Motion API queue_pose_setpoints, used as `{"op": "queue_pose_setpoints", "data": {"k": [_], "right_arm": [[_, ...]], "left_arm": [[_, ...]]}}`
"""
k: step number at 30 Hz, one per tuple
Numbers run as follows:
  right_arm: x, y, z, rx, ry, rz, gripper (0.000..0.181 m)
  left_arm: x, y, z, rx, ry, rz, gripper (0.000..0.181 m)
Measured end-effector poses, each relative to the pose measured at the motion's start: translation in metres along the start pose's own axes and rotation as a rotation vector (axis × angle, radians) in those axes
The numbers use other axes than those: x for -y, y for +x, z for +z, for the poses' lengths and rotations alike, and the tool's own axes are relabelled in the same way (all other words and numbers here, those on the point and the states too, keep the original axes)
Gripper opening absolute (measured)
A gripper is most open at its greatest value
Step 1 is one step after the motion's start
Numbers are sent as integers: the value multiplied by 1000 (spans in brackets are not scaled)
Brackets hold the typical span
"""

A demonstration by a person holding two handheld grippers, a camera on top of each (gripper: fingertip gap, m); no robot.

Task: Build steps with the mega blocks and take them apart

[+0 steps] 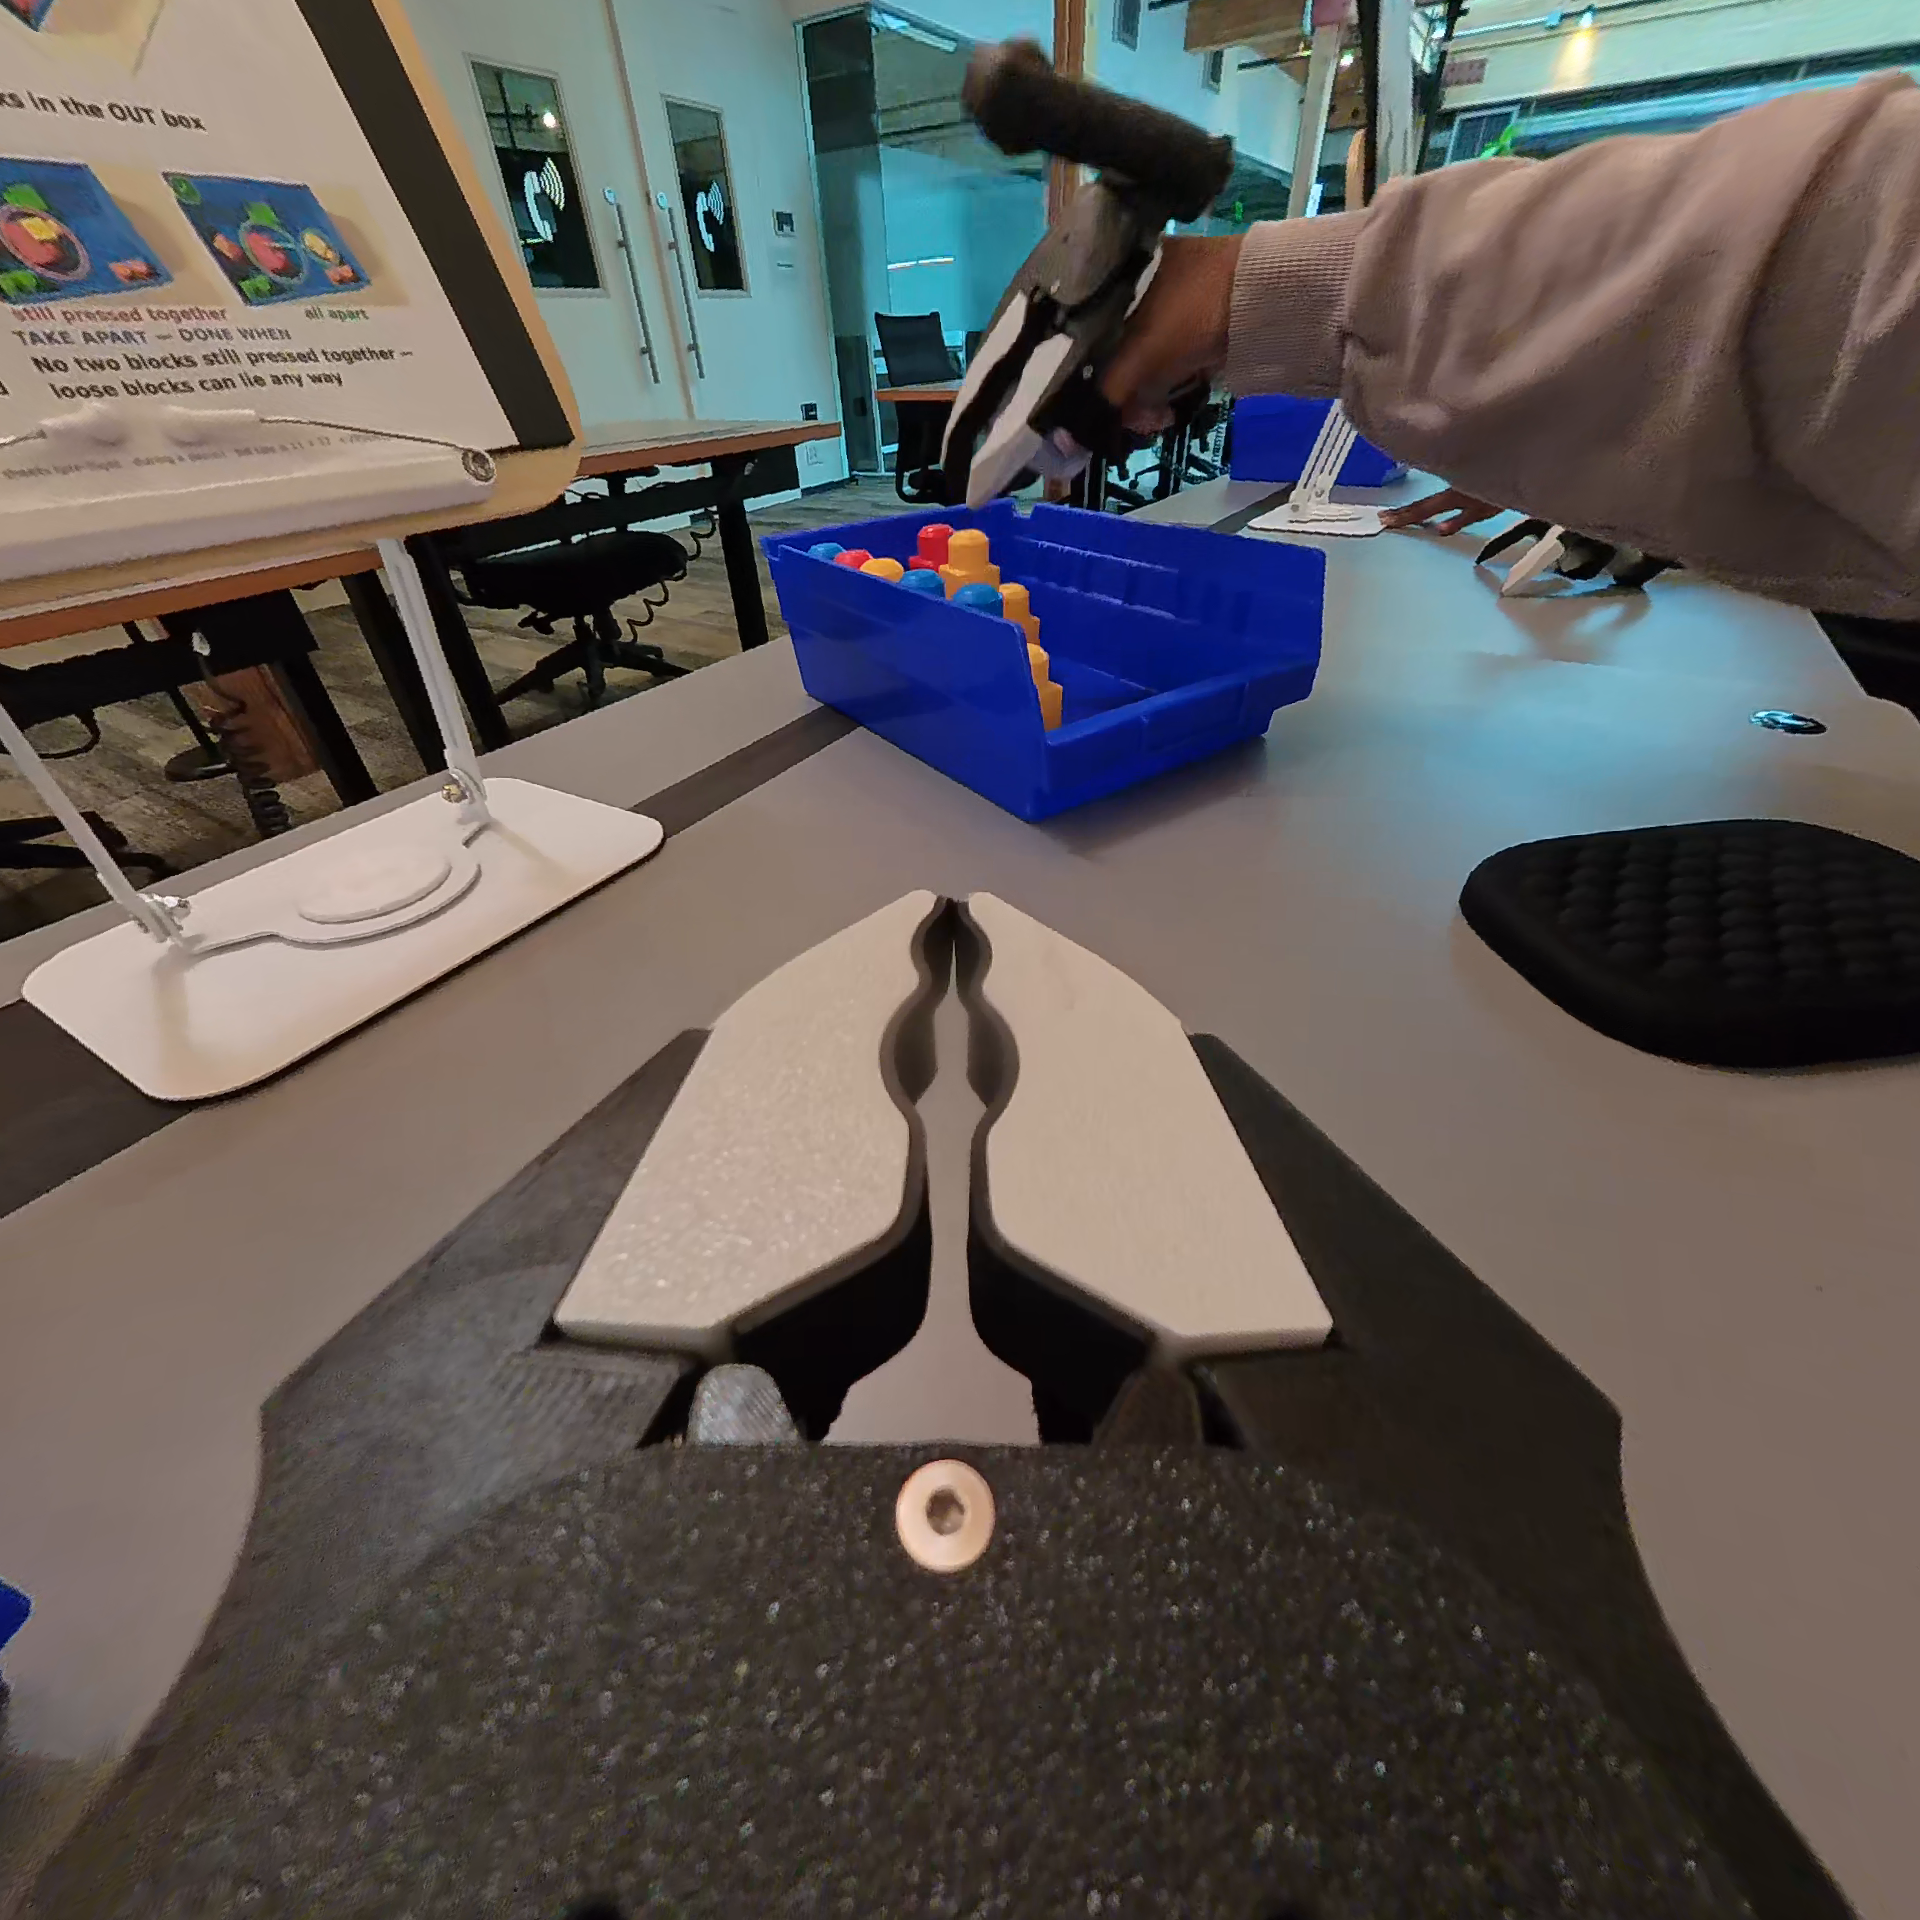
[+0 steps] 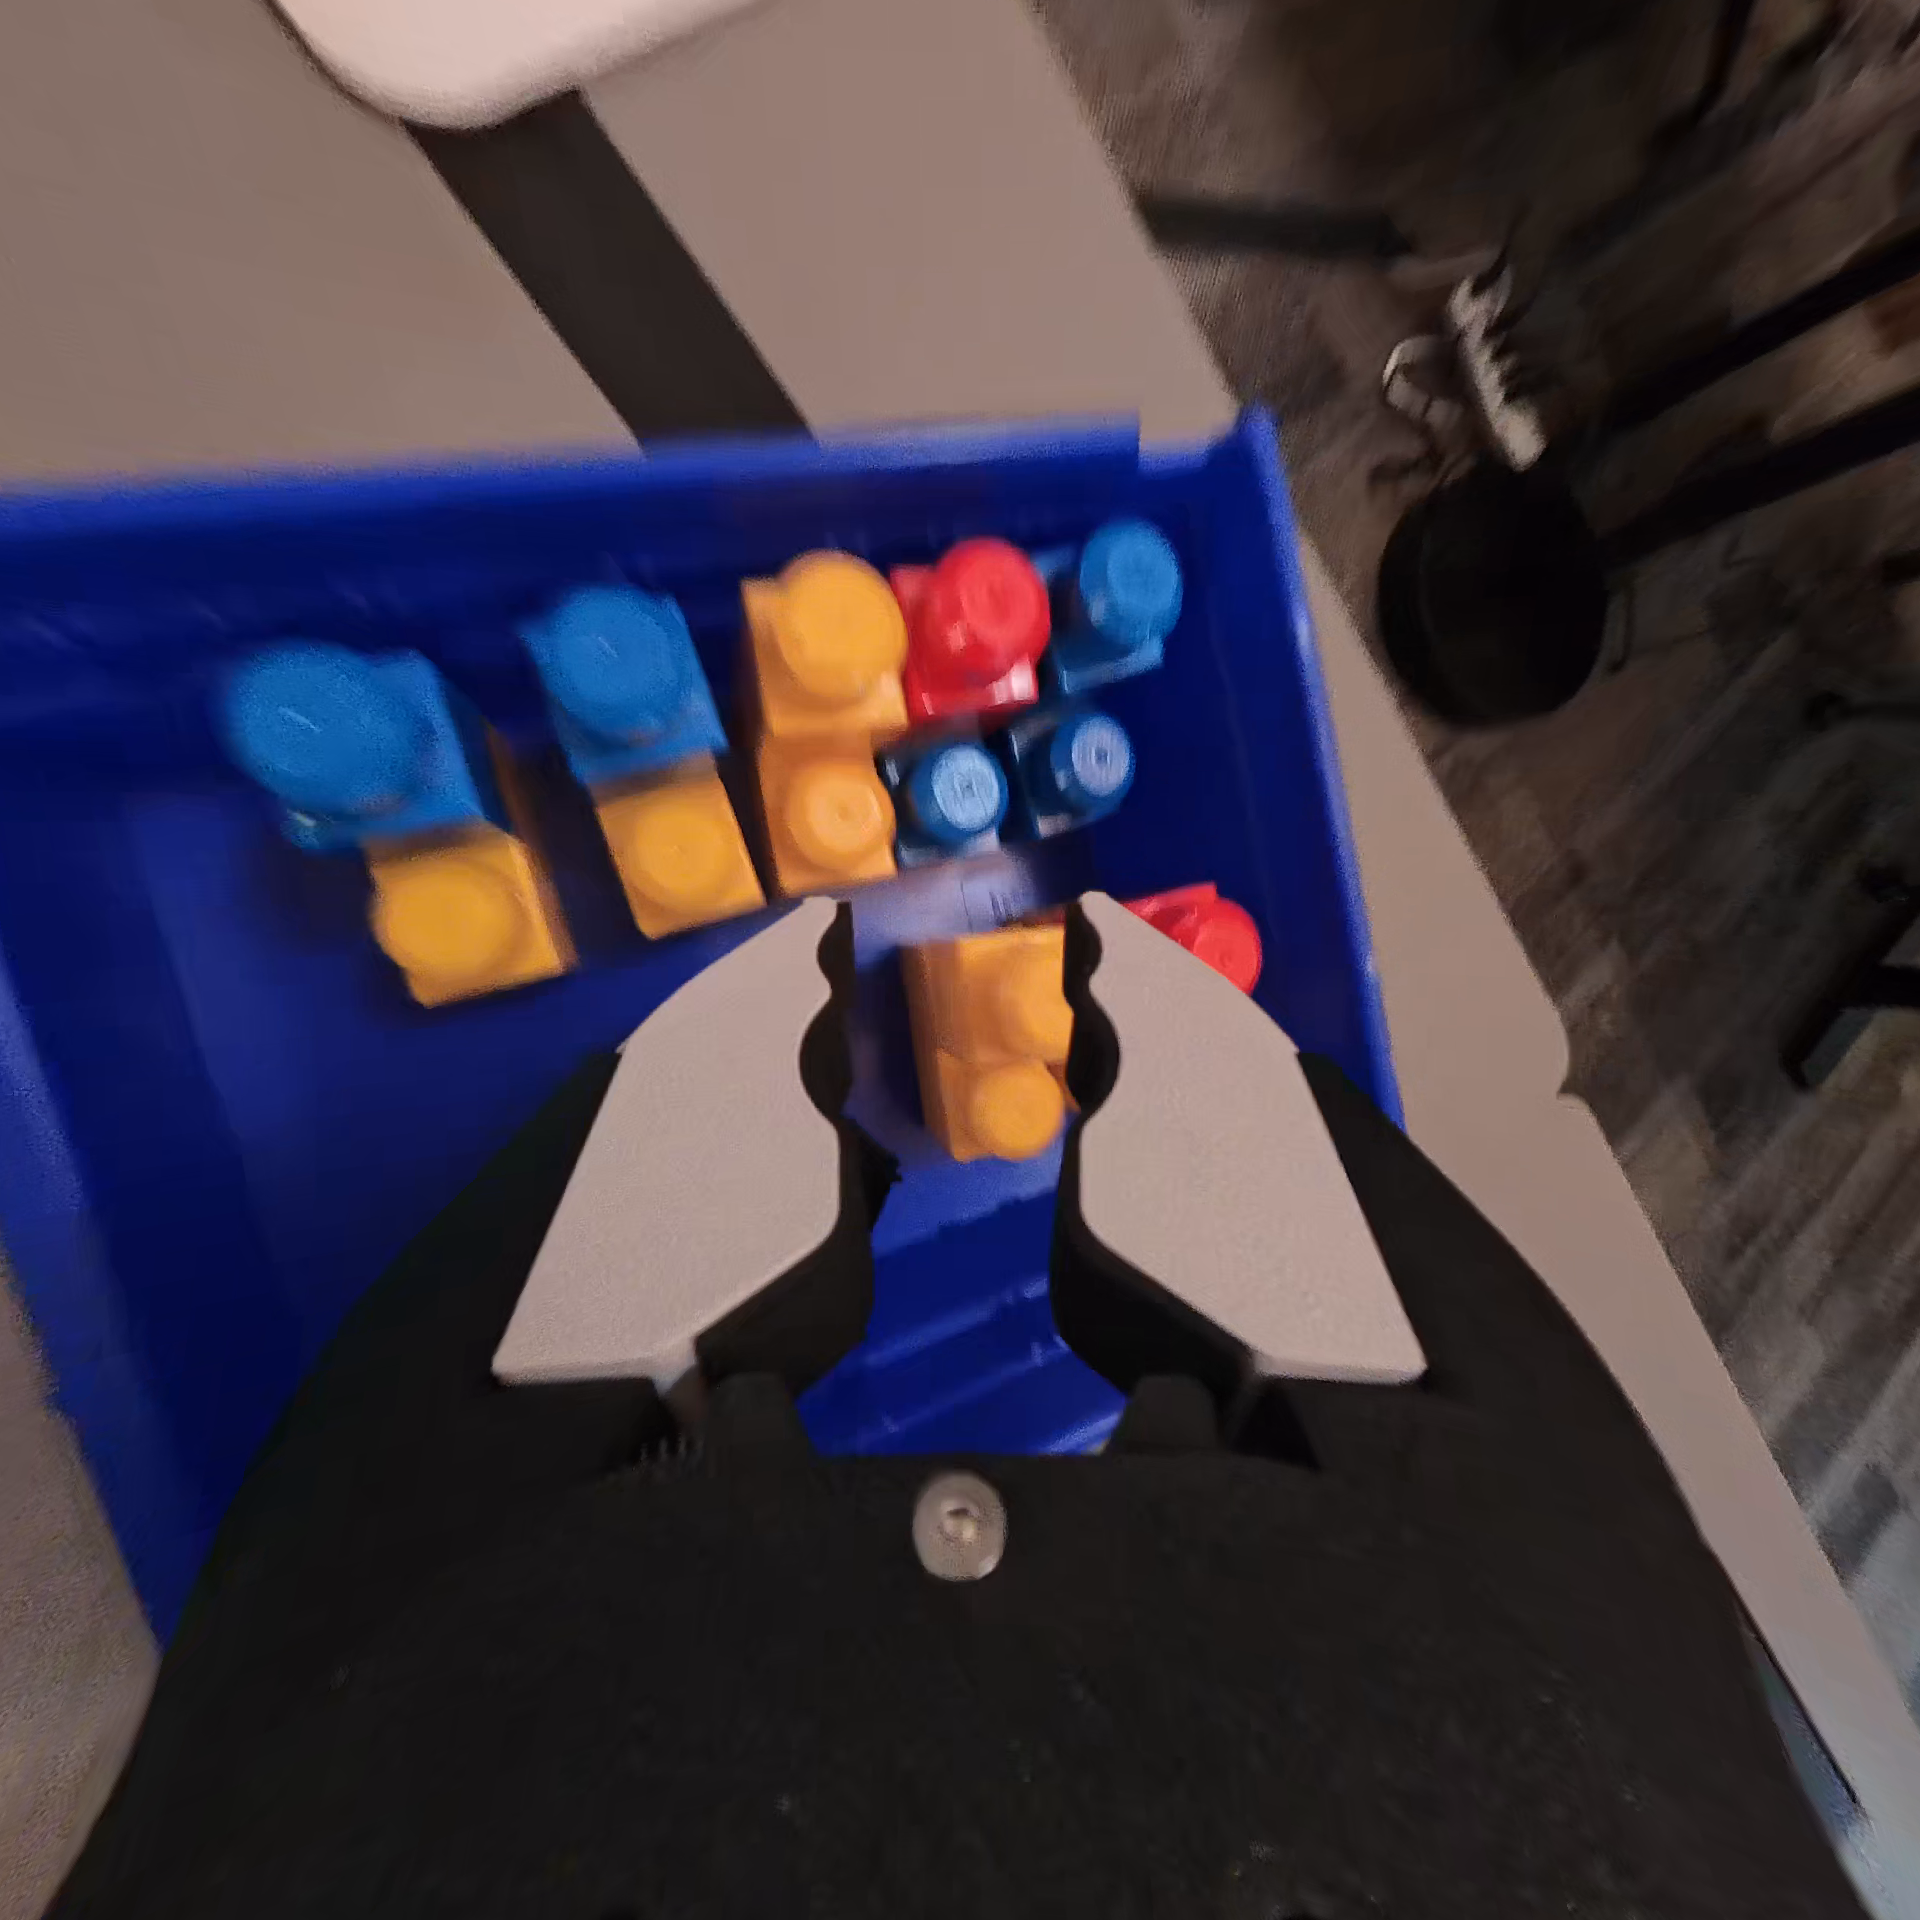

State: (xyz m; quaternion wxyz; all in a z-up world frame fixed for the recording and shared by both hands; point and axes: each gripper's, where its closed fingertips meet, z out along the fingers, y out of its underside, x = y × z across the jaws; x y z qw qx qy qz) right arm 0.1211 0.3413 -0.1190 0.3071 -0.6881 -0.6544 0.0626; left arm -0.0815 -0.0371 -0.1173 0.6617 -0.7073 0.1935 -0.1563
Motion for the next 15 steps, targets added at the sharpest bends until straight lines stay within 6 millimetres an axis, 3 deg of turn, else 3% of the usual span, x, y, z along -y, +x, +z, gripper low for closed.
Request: {"op": "queue_pose_setpoints", "data": {"k": [1, 4, 6, 9, 11, 15], "right_arm": [[16, -6, -11, -18, 77, 13, 38], [66, -36, -52, -55, 359, 69, 38], [95, -70, -78, -18, 561, 144, 36], [122, -131, -104, 103, 835, 293, 30], [128, -169, -104, 191, 947, 398, 24], [123, -227, -78, 217, 998, 469, 8]], "left_arm": [[1, 0, -1, 1, 5, -2, 0], [4, -1, -2, 10, 15, -6, 0], [6, -4, -3, 28, 19, 1, 0], [11, -16, -9, 84, 31, -3, 0], [15, -30, -16, 132, 53, -27, 0], [22, -73, -40, 291, 80, -115, 0]]}}
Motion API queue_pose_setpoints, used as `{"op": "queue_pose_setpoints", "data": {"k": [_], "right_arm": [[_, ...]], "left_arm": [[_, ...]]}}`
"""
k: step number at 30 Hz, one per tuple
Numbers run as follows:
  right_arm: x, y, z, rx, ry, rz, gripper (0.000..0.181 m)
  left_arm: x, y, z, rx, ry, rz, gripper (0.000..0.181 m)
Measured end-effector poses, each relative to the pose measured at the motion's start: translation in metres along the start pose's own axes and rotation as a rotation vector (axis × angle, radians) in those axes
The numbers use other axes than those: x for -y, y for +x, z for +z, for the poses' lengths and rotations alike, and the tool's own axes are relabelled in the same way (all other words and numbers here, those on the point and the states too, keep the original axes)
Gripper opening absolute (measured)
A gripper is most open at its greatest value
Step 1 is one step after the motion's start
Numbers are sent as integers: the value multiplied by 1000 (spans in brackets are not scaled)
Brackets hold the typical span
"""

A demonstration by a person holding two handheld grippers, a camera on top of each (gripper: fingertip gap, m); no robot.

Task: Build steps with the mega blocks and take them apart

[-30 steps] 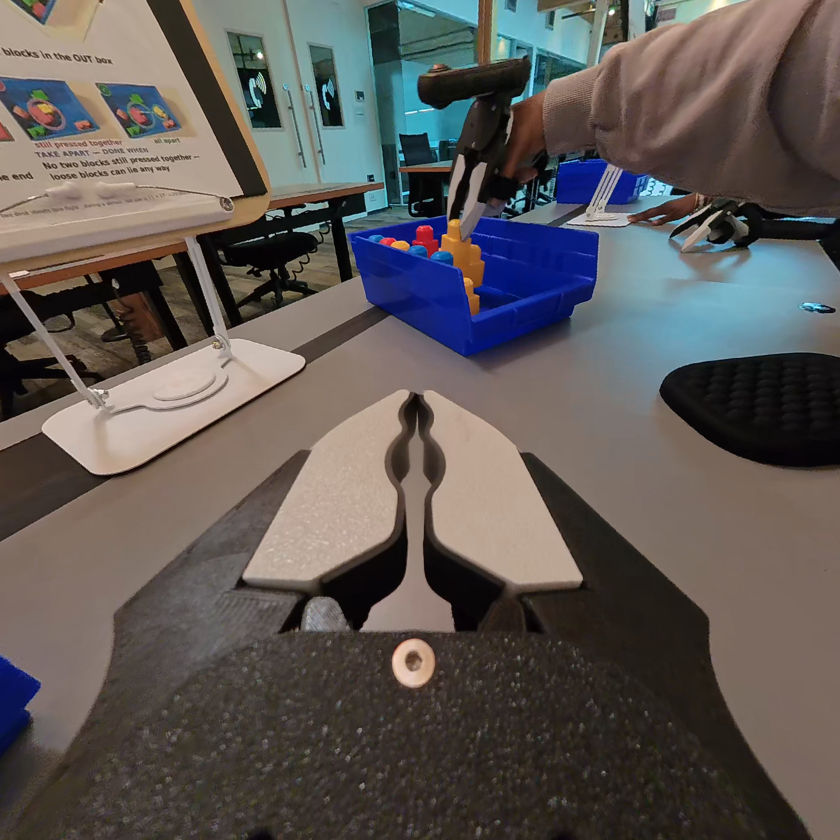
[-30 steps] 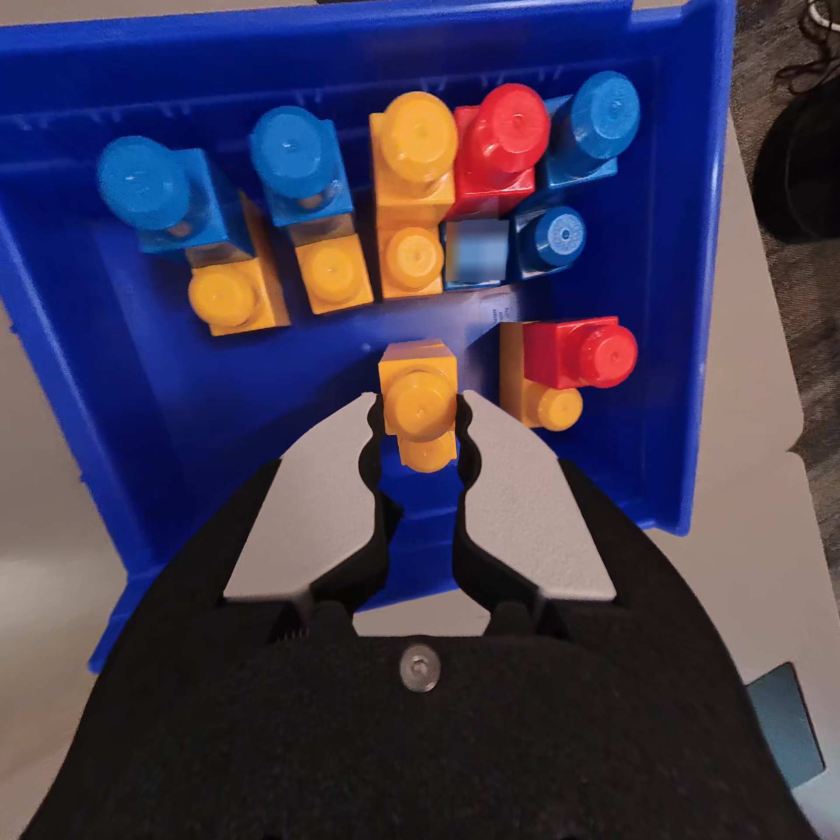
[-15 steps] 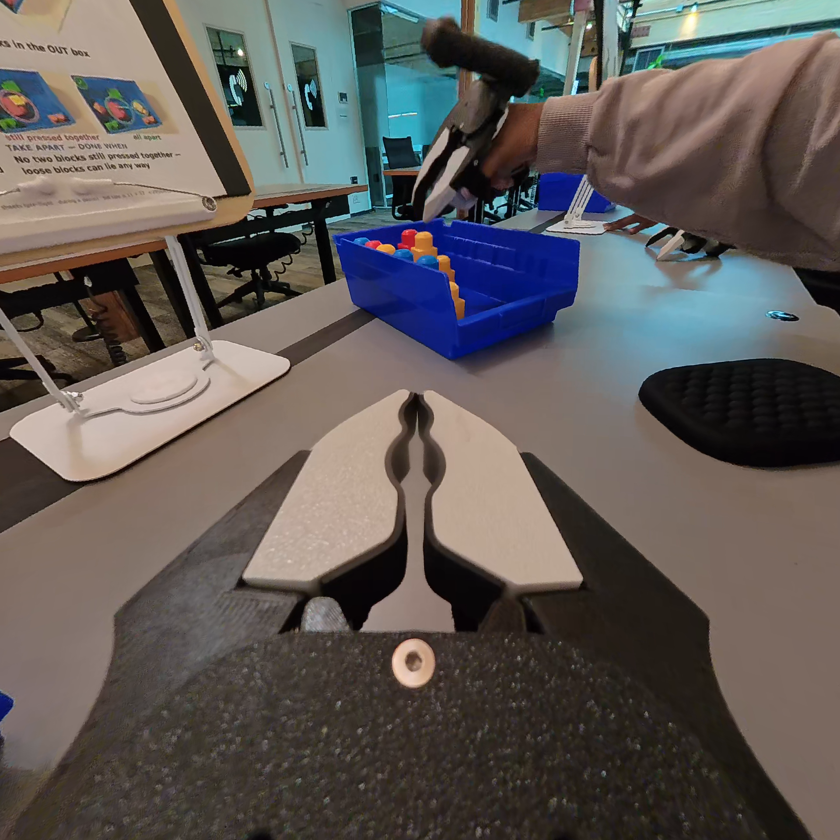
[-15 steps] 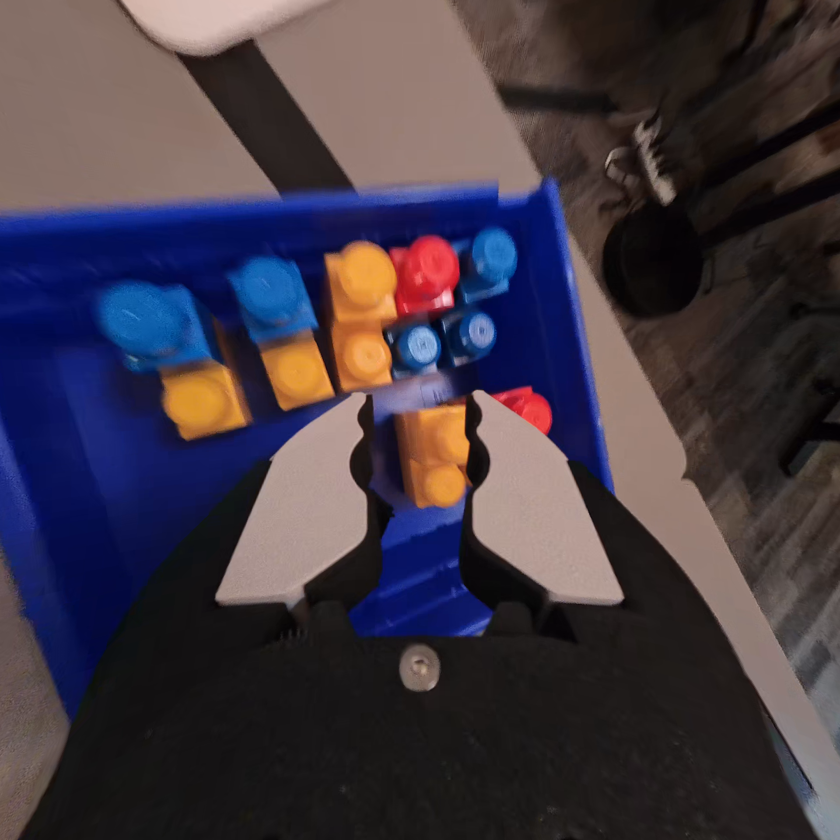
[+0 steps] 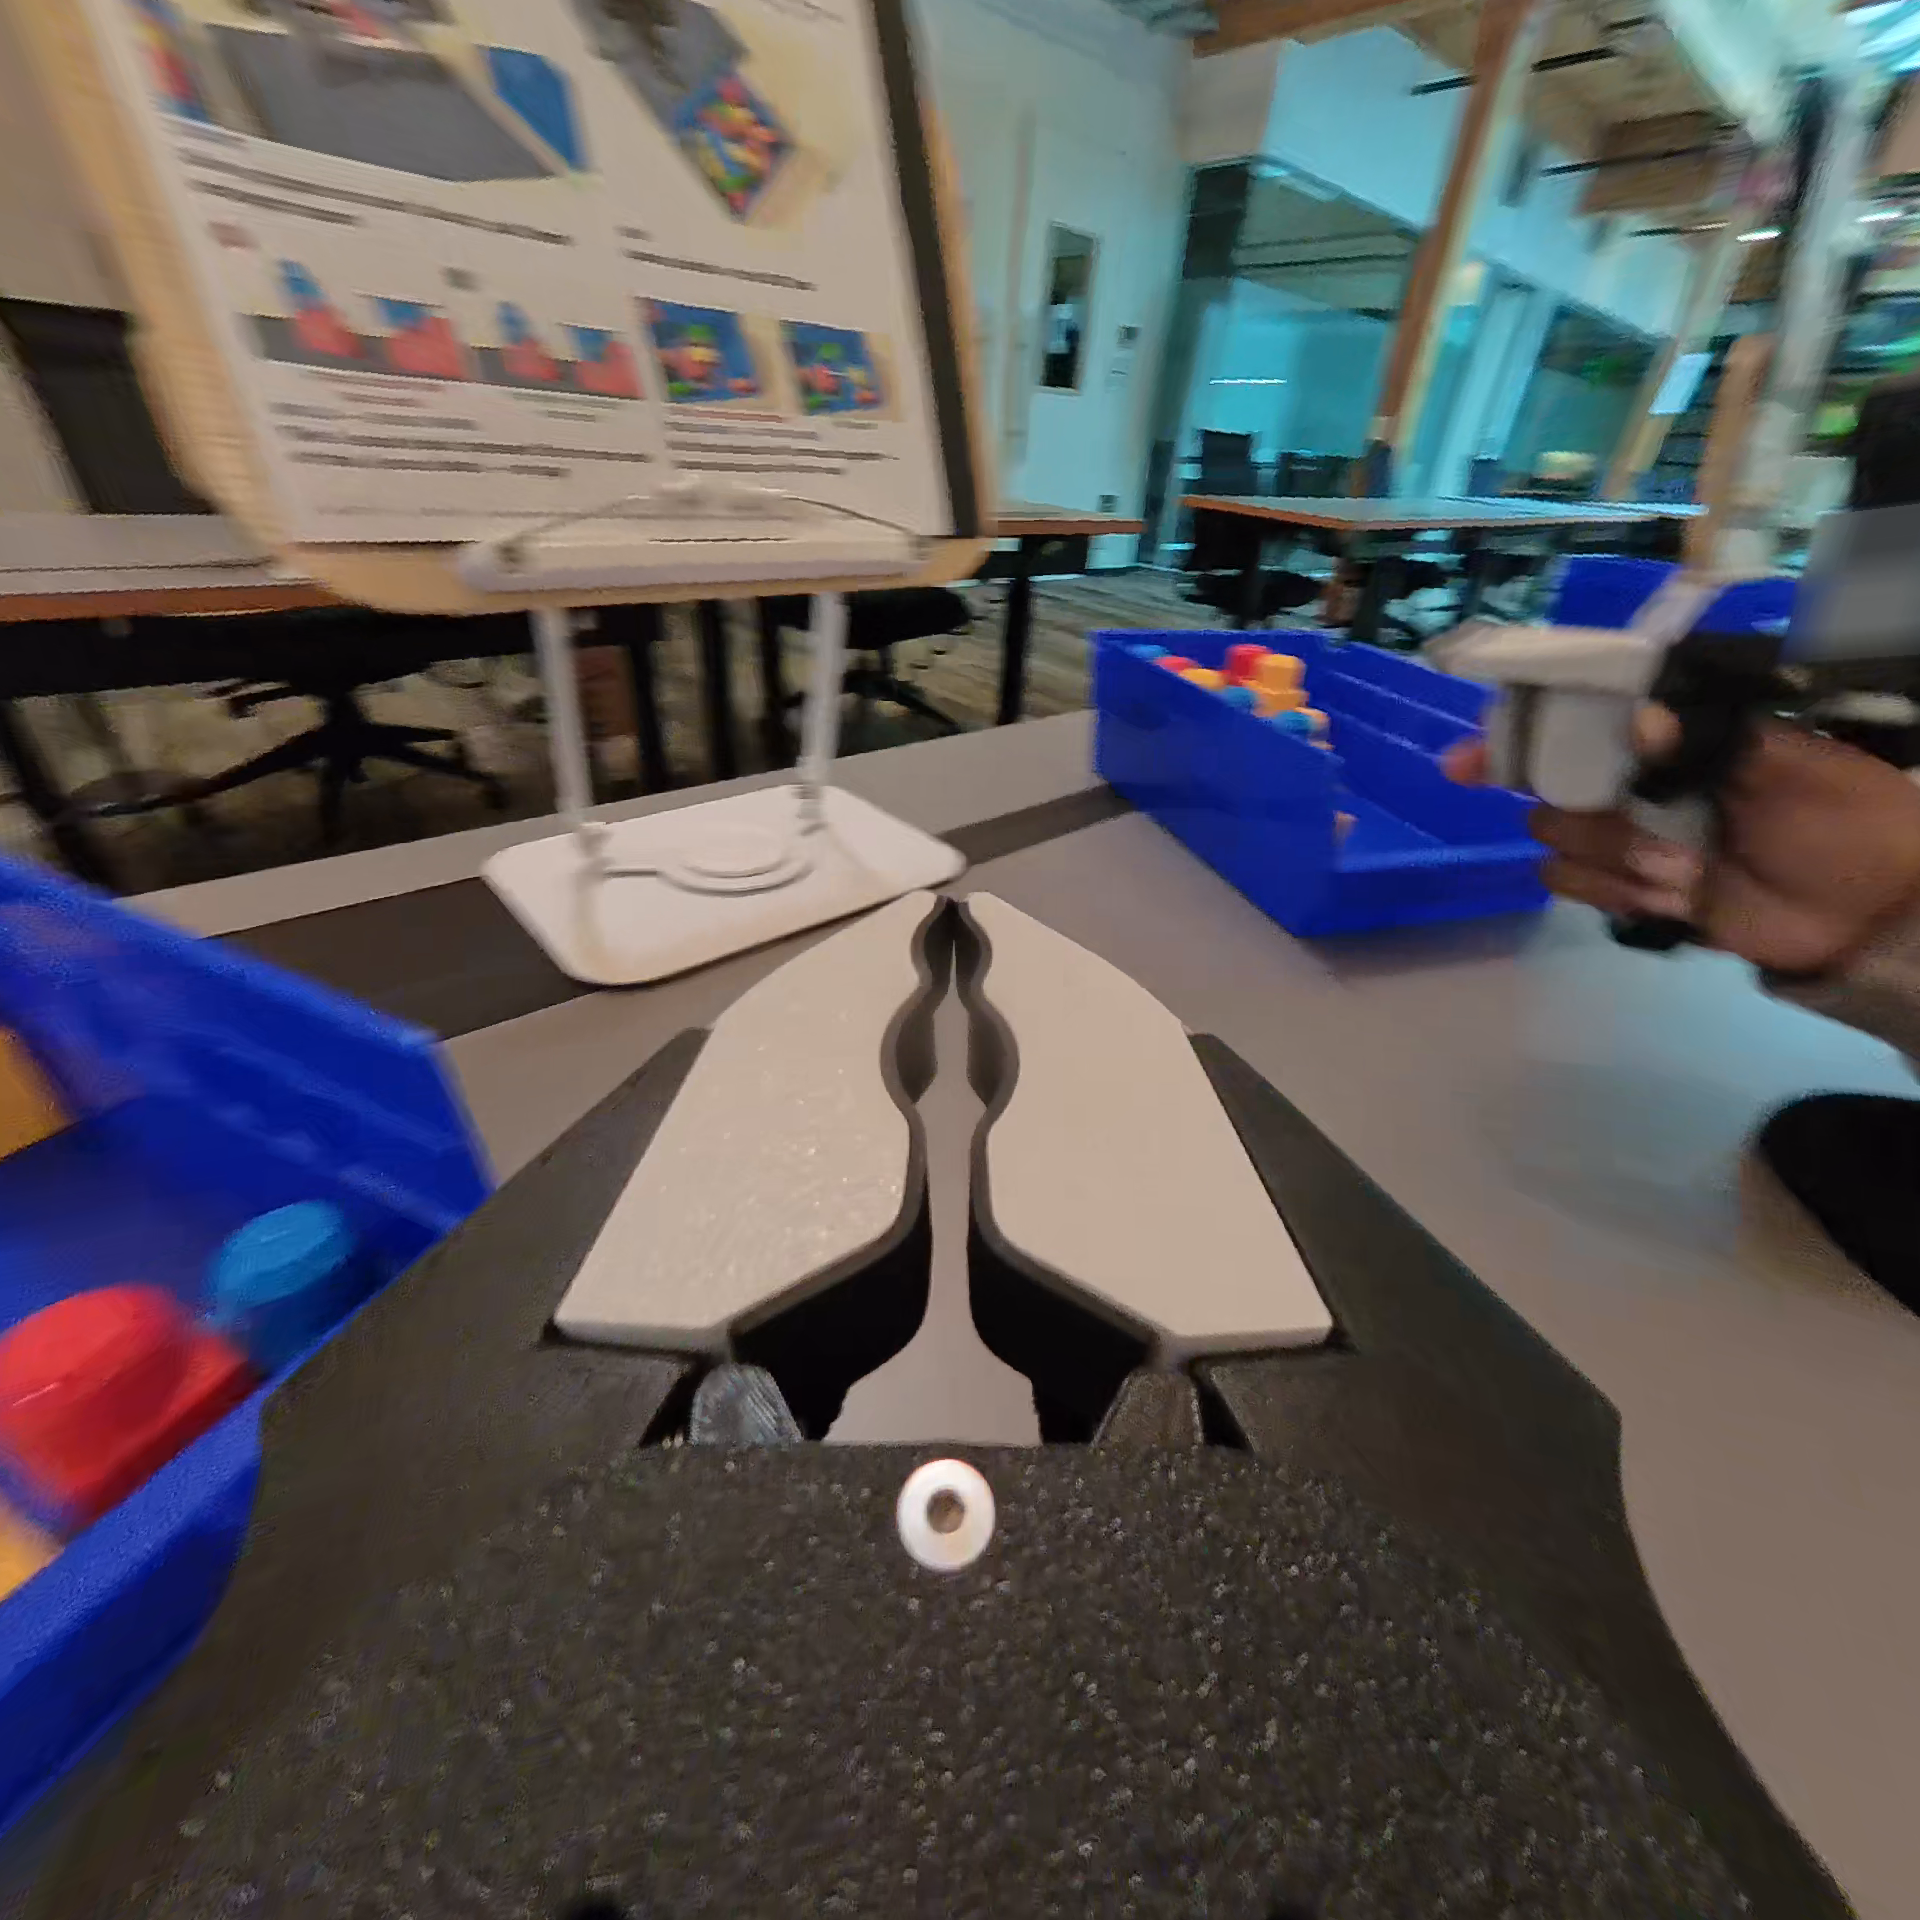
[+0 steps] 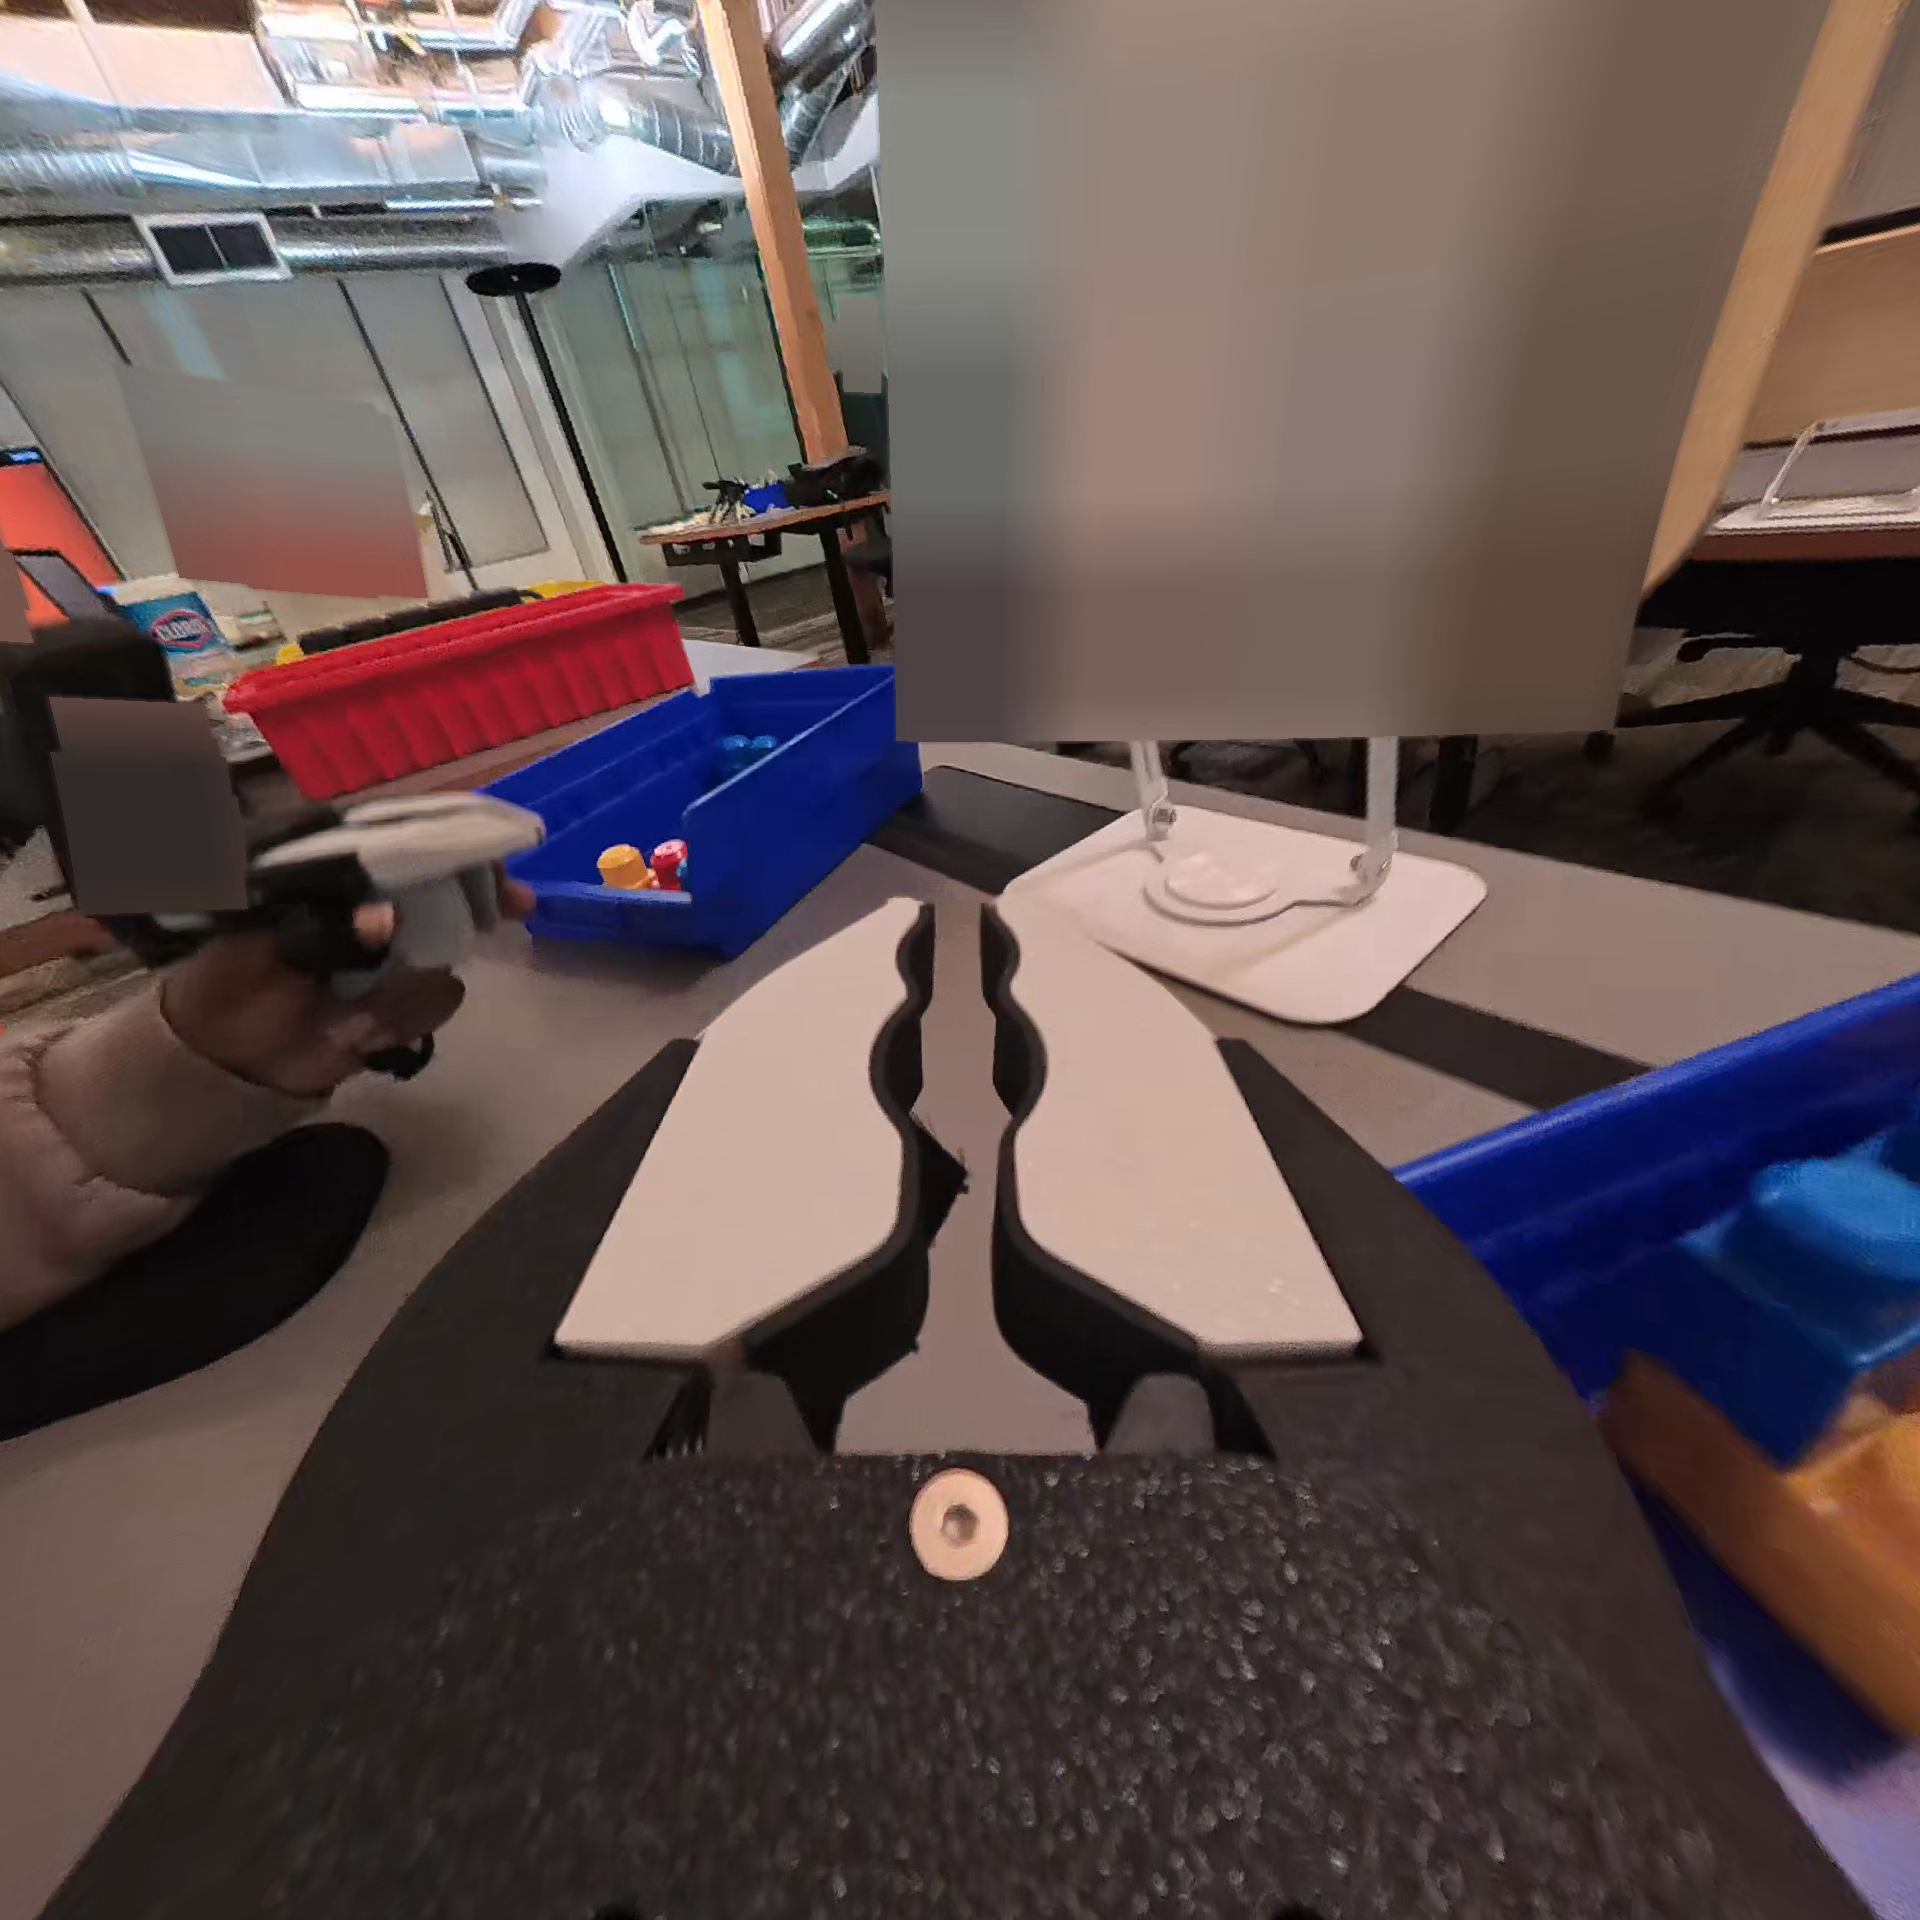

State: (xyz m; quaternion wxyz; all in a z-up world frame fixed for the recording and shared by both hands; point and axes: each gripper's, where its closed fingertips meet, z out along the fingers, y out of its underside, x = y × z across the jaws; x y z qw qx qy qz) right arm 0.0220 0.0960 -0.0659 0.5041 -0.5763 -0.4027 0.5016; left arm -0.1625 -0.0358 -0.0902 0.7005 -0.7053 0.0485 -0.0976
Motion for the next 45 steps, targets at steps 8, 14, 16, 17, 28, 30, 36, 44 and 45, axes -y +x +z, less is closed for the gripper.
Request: {"op": "queue_pose_setpoints", "data": {"k": [8, 14, 16, 17, 28, 30, 36, 44, 45], "right_arm": [[-43, -18, 3, 28, -16, -33, 0], [-47, -27, 4, 79, -21, -21, 0], [-47, -30, 3, 86, -17, -24, 0], [-46, -30, 3, 84, -14, -29, 0], [-36, -30, -4, 80, 13, -51, 1], [-35, -31, -4, 89, 13, -45, 1], [-38, -30, -3, 96, -4, -41, 2], [-37, -26, -5, 84, 2, -40, 2], [-37, -26, -5, 85, 2, -40, 2]], "left_arm": [[12, -137, -53, 529, -198, -6, 5], [-1, -203, -29, 572, -425, -58, 32], [-12, -222, -11, 583, -487, -73, 37], [-19, -232, -2, 596, -520, -80, 38], [-74, -314, 48, 703, -671, -213, 37], [-80, -322, 51, 701, -692, -232, 34], [-82, -329, 54, 659, -699, -213, 30], [7, -292, 25, 617, -554, 44, 29], [25, -275, 23, 571, -512, 84, 29]]}}
